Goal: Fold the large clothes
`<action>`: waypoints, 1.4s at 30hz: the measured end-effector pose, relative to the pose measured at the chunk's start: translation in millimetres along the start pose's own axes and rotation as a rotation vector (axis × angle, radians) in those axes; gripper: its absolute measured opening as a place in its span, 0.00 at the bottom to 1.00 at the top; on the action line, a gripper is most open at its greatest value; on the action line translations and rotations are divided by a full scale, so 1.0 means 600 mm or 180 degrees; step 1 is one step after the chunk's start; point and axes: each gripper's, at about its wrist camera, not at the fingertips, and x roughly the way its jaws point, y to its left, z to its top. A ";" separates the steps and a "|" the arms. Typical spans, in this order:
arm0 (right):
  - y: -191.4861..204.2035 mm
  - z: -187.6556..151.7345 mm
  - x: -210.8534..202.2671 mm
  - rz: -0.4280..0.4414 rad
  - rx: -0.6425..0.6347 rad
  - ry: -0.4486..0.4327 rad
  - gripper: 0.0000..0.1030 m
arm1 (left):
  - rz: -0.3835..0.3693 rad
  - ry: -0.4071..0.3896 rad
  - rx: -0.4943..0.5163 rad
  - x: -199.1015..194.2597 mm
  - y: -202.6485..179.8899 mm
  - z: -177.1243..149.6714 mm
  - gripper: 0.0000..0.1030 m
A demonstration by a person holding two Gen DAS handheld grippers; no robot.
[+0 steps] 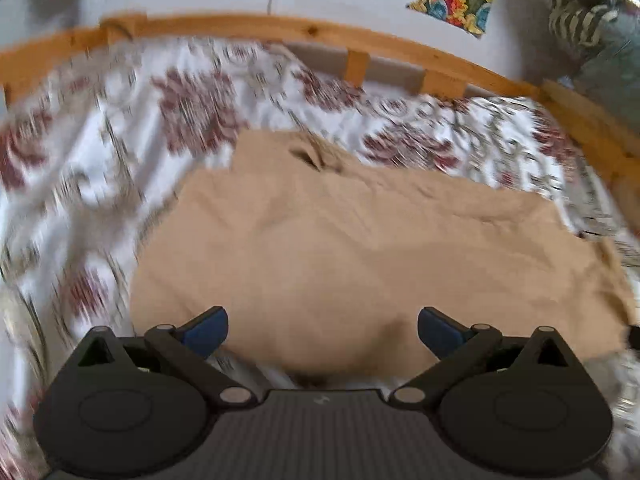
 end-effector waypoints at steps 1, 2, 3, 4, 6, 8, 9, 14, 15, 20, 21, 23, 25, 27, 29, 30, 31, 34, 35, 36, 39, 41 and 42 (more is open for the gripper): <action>-0.014 -0.004 0.002 -0.0120 0.0125 0.0056 0.99 | -0.0132 0.0085 -0.0105 0.001 0.006 -0.007 1.00; -0.030 -0.003 0.006 -0.0232 0.0277 0.0094 0.99 | -0.0257 0.0167 -0.0203 0.008 0.012 -0.011 1.00; -0.048 0.000 0.012 -0.0306 0.0465 0.0127 0.99 | -0.0343 0.0249 -0.0301 0.017 0.018 -0.016 1.00; -0.063 0.001 0.019 -0.0341 0.0629 0.0136 0.96 | -0.0374 0.0331 -0.0413 0.030 0.025 -0.017 1.00; -0.095 0.003 0.035 -0.0484 0.0904 0.0174 0.90 | -0.0377 0.0407 -0.0711 0.052 0.041 -0.018 0.99; -0.124 0.002 0.044 -0.0614 0.1142 0.0156 0.81 | -0.0409 0.0329 -0.0972 0.064 0.057 -0.015 0.99; -0.136 0.002 0.045 -0.0613 0.1237 0.0077 0.79 | -0.0415 0.0296 -0.1082 0.068 0.065 -0.011 0.99; -0.179 0.007 0.038 -0.0589 0.1635 -0.0270 0.47 | -0.0258 0.0141 -0.1599 0.086 0.102 0.003 0.90; -0.193 0.011 0.041 -0.0596 0.1707 -0.0253 0.39 | -0.0253 0.0121 -0.1680 0.088 0.108 0.005 0.87; -0.201 0.012 0.020 -0.0613 0.1741 -0.0354 0.17 | -0.0095 -0.0057 -0.1978 0.079 0.126 0.005 0.32; -0.195 0.014 0.012 -0.0631 0.1676 -0.0405 0.14 | -0.0091 -0.0090 -0.1992 0.075 0.128 0.005 0.24; -0.184 0.017 -0.009 -0.0677 0.1543 -0.0494 0.11 | -0.0062 -0.0163 -0.1976 0.063 0.132 0.008 0.08; -0.173 0.018 -0.030 -0.0674 0.1511 -0.0540 0.11 | -0.0066 -0.0289 -0.1988 0.038 0.136 0.011 0.04; -0.162 0.016 -0.045 -0.0691 0.1479 -0.0543 0.11 | -0.0052 -0.0388 -0.1937 0.006 0.137 0.017 0.03; -0.154 0.011 -0.062 -0.0689 0.1443 -0.0547 0.10 | -0.0055 -0.0419 -0.1827 -0.017 0.143 0.018 0.03; -0.150 0.009 -0.067 -0.0713 0.1389 -0.0518 0.11 | -0.0057 -0.0394 -0.1755 -0.020 0.147 0.017 0.03; -0.146 0.007 -0.067 -0.0750 0.1321 -0.0474 0.12 | -0.0076 -0.0360 -0.1706 -0.020 0.151 0.015 0.04; -0.128 0.011 -0.055 -0.0951 0.1036 -0.0406 0.24 | -0.0091 -0.0191 -0.1753 -0.002 0.163 0.002 0.08; -0.117 0.013 -0.050 -0.1032 0.0863 -0.0419 0.27 | -0.0073 -0.0177 -0.1771 0.003 0.165 -0.004 0.09; -0.107 0.012 -0.046 -0.1078 0.0701 -0.0438 0.32 | -0.0070 -0.0192 -0.1762 0.004 0.166 -0.008 0.11; -0.051 0.009 -0.033 -0.1248 -0.0053 -0.0594 0.41 | -0.0033 -0.0220 -0.1727 0.008 0.165 -0.012 0.24; -0.008 0.000 -0.023 -0.1199 -0.0607 -0.0785 0.58 | -0.0025 -0.0221 -0.1743 0.013 0.169 -0.013 0.41; 0.015 -0.007 -0.016 -0.1118 -0.0868 -0.0874 0.66 | -0.0009 -0.0217 -0.1747 0.016 0.171 -0.015 0.44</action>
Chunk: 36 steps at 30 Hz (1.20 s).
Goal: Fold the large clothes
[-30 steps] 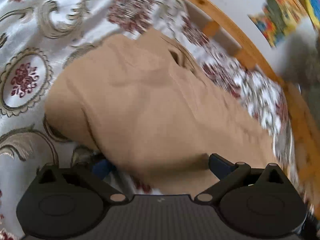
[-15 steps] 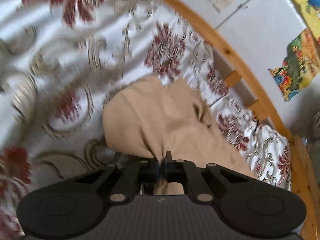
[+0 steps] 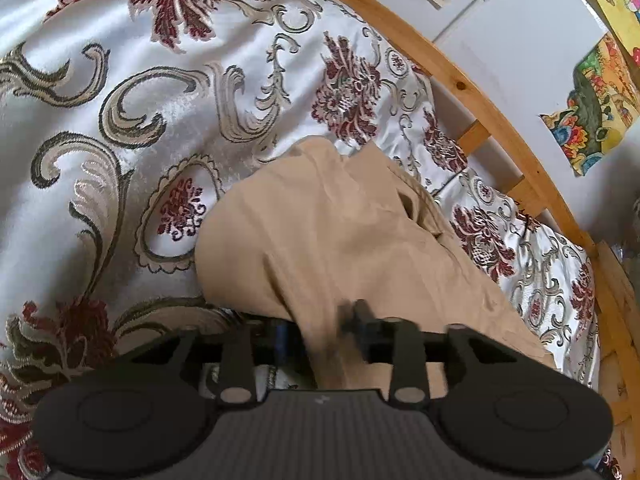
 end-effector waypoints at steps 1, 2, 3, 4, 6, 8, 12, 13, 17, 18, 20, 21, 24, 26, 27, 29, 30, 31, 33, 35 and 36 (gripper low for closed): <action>0.024 -0.002 0.000 0.0107 -0.0205 -0.0128 0.70 | 0.0012 0.0002 -0.0006 0.003 0.004 0.000 0.50; 0.049 -0.005 0.001 0.0241 -0.0409 -0.0235 0.71 | 0.0005 0.0008 -0.0028 0.007 0.009 0.001 0.53; 0.074 -0.010 0.006 0.0397 -0.0593 -0.0298 0.72 | -0.0014 0.0017 -0.0063 0.011 0.014 0.003 0.54; 0.098 -0.015 0.013 0.0552 -0.0744 -0.0332 0.72 | -0.0029 0.0023 -0.0098 0.015 0.019 0.004 0.56; 0.135 -0.021 0.027 0.0788 -0.0935 -0.0370 0.72 | -0.0040 0.0025 -0.0152 0.022 0.023 0.006 0.59; 0.166 -0.024 0.042 0.0954 -0.1017 -0.0429 0.72 | -0.0015 0.0005 -0.0119 0.028 0.019 0.007 0.59; 0.219 -0.029 0.074 0.1008 -0.1189 -0.0434 0.69 | 0.0041 -0.0058 -0.0034 0.032 0.002 0.010 0.27; 0.224 -0.033 0.083 0.1055 -0.1165 -0.0356 0.66 | 0.0015 -0.0074 -0.0009 0.030 -0.004 0.011 0.13; 0.229 -0.061 0.091 0.1077 -0.1225 -0.0192 0.63 | -0.0027 -0.0280 0.0253 0.000 -0.049 0.007 0.05; 0.231 -0.067 0.091 0.1077 -0.1249 -0.0185 0.61 | -0.0039 -0.0342 0.0383 -0.009 -0.067 0.006 0.04; 0.234 -0.072 0.094 0.1109 -0.1269 -0.0166 0.56 | -0.0163 -0.0532 0.0725 -0.037 -0.113 0.002 0.03; 0.232 -0.071 0.096 0.1144 -0.1241 -0.0149 0.52 | -0.0227 -0.0625 0.0930 -0.050 -0.137 0.000 0.03; 0.212 -0.062 0.105 0.1274 -0.0938 -0.0044 0.44 | -0.0451 -0.0831 0.1680 -0.089 -0.226 -0.006 0.03; 0.190 -0.049 0.115 0.1376 -0.0602 0.0069 0.38 | -0.0672 -0.0827 0.2190 -0.109 -0.292 -0.011 0.03; 0.175 -0.041 0.120 0.1442 -0.0382 0.0131 0.32 | -0.0734 -0.0791 0.2458 -0.115 -0.324 -0.015 0.03; 0.141 -0.020 0.130 0.1505 0.0111 0.0308 0.23 | -0.0868 -0.0687 0.3011 -0.122 -0.388 -0.031 0.02; 0.117 -0.005 0.130 0.1476 0.0377 0.0370 0.22 | -0.0924 -0.0623 0.3255 -0.122 -0.416 -0.042 0.02; 0.092 0.009 0.126 0.1458 0.0617 0.0402 0.22 | -0.0963 -0.0562 0.3461 -0.121 -0.439 -0.054 0.02; 0.027 0.038 0.113 0.1488 0.1048 0.0463 0.23 | -0.0984 -0.0436 0.3852 -0.115 -0.480 -0.087 0.02; -0.039 0.055 0.095 0.1398 0.1424 0.0483 0.28 | -0.0941 -0.0361 0.4101 -0.104 -0.513 -0.117 0.02; -0.074 0.058 0.087 0.1409 0.1602 0.0505 0.31 | -0.0933 -0.0333 0.4182 -0.097 -0.525 -0.131 0.02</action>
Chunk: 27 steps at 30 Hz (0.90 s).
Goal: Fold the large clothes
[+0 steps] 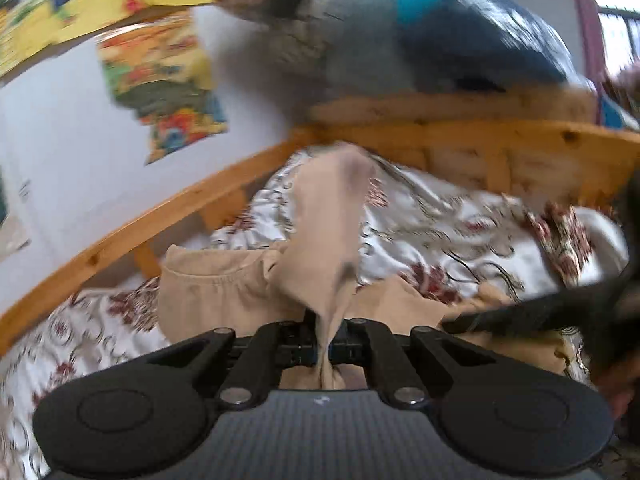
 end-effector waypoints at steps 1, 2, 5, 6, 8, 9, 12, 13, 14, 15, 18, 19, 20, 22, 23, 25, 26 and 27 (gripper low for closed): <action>-0.025 0.010 -0.019 0.0077 0.0182 -0.0008 0.39 | -0.0011 0.0016 0.0064 0.009 -0.013 0.004 0.02; -0.056 0.016 -0.036 0.0190 0.0421 0.0019 0.43 | -0.0025 0.0023 0.0117 0.014 -0.026 -0.001 0.02; -0.131 0.015 -0.050 0.0635 0.1151 0.0166 0.54 | -0.0143 0.0090 0.0164 0.036 -0.051 -0.003 0.02; -0.150 0.012 -0.045 0.0845 0.1401 0.0219 0.61 | -0.0184 0.0113 0.0219 0.042 -0.061 -0.004 0.02; -0.175 0.003 -0.025 0.1269 0.1832 0.0315 0.76 | -0.0259 0.0145 0.0386 0.053 -0.079 -0.007 0.02; -0.182 -0.001 -0.015 0.1403 0.1977 0.0354 0.79 | -0.0298 0.0160 0.0469 0.057 -0.087 -0.009 0.02; -0.187 0.000 -0.006 0.1386 0.2060 0.0318 0.76 | -0.0548 0.0183 0.0700 0.056 -0.109 -0.024 0.02; -0.190 0.007 -0.012 0.1307 0.1986 0.0249 0.75 | -0.0660 0.0177 0.0770 0.055 -0.117 -0.031 0.02; -0.191 0.013 -0.018 0.1249 0.1903 0.0186 0.75 | -0.0776 0.0180 0.0835 0.054 -0.124 -0.038 0.02; -0.194 0.019 -0.024 0.1215 0.1848 0.0133 0.74 | -0.0871 0.0208 0.0890 0.053 -0.133 -0.046 0.02; -0.211 0.025 -0.038 0.1213 0.1870 0.0049 0.72 | -0.1049 0.0345 0.0990 0.063 -0.162 -0.070 0.02; -0.218 0.026 -0.034 0.1158 0.1899 0.0032 0.72 | -0.1082 0.0399 0.1005 0.069 -0.171 -0.079 0.02; -0.225 0.025 -0.031 0.1084 0.1932 0.0039 0.72 | -0.1106 0.0463 0.1016 0.077 -0.181 -0.087 0.03; -0.237 0.018 -0.029 0.1025 0.2053 0.0030 0.72 | -0.1110 0.0553 0.0989 0.092 -0.195 -0.100 0.03; -0.241 0.016 -0.031 0.1023 0.2116 0.0029 0.72 | -0.1105 0.0584 0.0949 0.098 -0.197 -0.104 0.04; -0.246 0.015 -0.035 0.1002 0.2152 0.0007 0.78 | -0.1094 0.0626 0.0873 0.103 -0.199 -0.107 0.04; -0.246 0.016 -0.036 0.0973 0.2138 0.0010 0.81 | -0.1099 0.0628 0.0843 0.107 -0.197 -0.107 0.05; -0.245 0.017 -0.035 0.0964 0.2118 0.0024 0.85 | -0.1108 0.0629 0.0828 0.110 -0.195 -0.106 0.05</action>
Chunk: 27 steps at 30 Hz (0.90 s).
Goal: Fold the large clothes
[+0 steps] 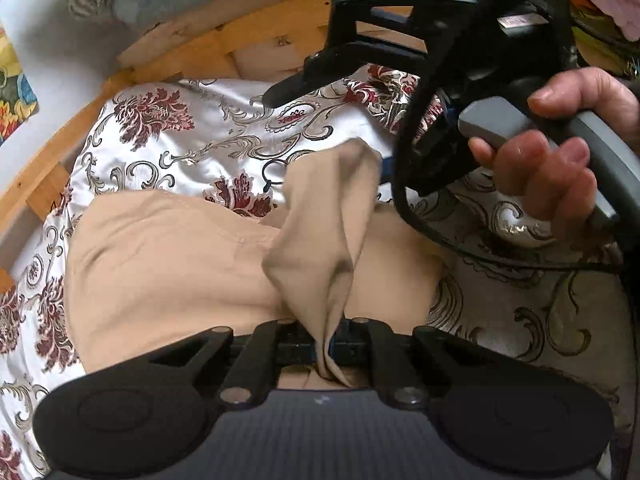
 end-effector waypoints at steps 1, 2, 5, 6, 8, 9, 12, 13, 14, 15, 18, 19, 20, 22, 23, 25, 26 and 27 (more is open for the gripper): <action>0.001 -0.001 0.002 -0.0014 -0.0027 0.0031 0.87 | -0.0017 -0.0012 0.0006 -0.002 0.000 -0.002 0.06; 0.002 -0.001 0.006 -0.0057 -0.0075 0.0068 0.87 | -0.0040 -0.0043 0.0027 -0.005 0.000 -0.005 0.07; 0.007 -0.004 0.034 -0.0286 -0.0330 0.0238 0.81 | -0.0138 -0.0087 0.0047 -0.008 -0.003 -0.016 0.09; 0.010 -0.005 0.046 -0.0382 -0.0454 0.0282 0.70 | -0.0149 -0.0088 0.0045 -0.007 -0.004 -0.019 0.09; 0.024 -0.011 0.066 -0.0585 -0.0805 0.0297 0.38 | -0.0145 -0.0111 0.0027 -0.007 -0.008 -0.023 0.13; 0.030 -0.015 0.071 -0.0688 -0.0972 0.0271 0.21 | -0.0151 -0.0135 -0.0002 -0.009 -0.007 -0.024 0.18; 0.035 -0.018 0.077 -0.0848 -0.1294 0.0166 0.06 | -0.0265 -0.0219 -0.0097 -0.022 -0.003 -0.028 0.45; 0.036 -0.017 0.078 -0.0894 -0.1379 0.0151 0.05 | -0.0301 -0.0253 -0.0114 -0.029 -0.002 -0.030 0.52; 0.035 -0.016 0.080 -0.0932 -0.1451 0.0151 0.05 | -0.0344 -0.0293 -0.0143 -0.038 0.000 -0.033 0.59; 0.035 -0.015 0.082 -0.0953 -0.1513 0.0151 0.04 | -0.0386 -0.0334 -0.0187 -0.046 0.005 -0.035 0.62; 0.040 -0.021 0.091 -0.1111 -0.1866 0.0147 0.04 | -0.0588 -0.0527 -0.0399 -0.082 0.026 -0.052 0.82; 0.042 -0.024 0.094 -0.1177 -0.1992 0.0135 0.04 | -0.0663 -0.0597 -0.0488 -0.096 0.034 -0.060 0.85; 0.042 -0.026 0.094 -0.1218 -0.2088 0.0140 0.04 | -0.0731 -0.0651 -0.0608 -0.112 0.044 -0.069 0.86; 0.045 -0.033 0.099 -0.1321 -0.2308 0.0130 0.04 | -0.0819 -0.0731 -0.0920 -0.133 0.072 -0.089 0.86; 0.047 -0.039 0.102 -0.1380 -0.2467 0.0125 0.04 | -0.0826 -0.0769 -0.1088 -0.142 0.088 -0.100 0.87; 0.050 -0.051 0.109 -0.1465 -0.2759 0.0088 0.06 | -0.0770 -0.0810 -0.1376 -0.149 0.118 -0.121 0.87; 0.051 -0.055 0.113 -0.1505 -0.2851 0.0079 0.06 | -0.0697 -0.0802 -0.1540 -0.149 0.135 -0.132 0.89; 0.050 -0.056 0.116 -0.1551 -0.2916 0.0071 0.11 | -0.0644 -0.0780 -0.1683 -0.149 0.146 -0.141 0.89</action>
